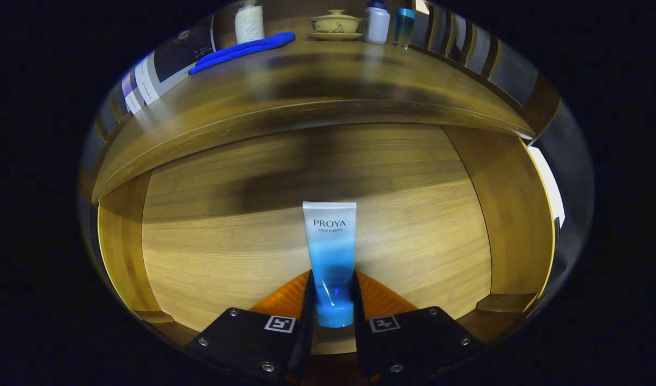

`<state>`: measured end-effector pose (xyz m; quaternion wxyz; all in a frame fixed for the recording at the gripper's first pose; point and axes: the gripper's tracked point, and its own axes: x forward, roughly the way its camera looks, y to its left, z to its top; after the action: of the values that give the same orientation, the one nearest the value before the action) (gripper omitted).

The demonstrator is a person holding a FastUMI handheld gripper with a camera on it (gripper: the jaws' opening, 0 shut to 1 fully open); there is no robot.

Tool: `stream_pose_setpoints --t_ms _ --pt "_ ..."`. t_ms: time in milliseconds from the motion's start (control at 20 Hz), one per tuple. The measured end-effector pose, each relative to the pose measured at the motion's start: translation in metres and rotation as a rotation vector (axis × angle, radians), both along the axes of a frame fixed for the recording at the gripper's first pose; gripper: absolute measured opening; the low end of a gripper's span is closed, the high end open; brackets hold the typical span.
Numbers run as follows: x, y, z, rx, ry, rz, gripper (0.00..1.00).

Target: Pull open the drawer, take out the items inside it, and place them on the countertop above the cabinet.

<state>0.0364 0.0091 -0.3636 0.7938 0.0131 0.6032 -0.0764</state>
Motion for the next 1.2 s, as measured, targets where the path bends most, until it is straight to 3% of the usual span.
stream_pose_setpoints --t_ms 300,800,1200 --pt "-0.005 0.011 0.02 -0.024 -0.052 0.055 0.35" --pt "-0.017 0.02 0.097 -0.121 -0.258 0.134 0.35" --pt "0.025 0.029 0.146 -0.125 -0.407 0.157 0.35"
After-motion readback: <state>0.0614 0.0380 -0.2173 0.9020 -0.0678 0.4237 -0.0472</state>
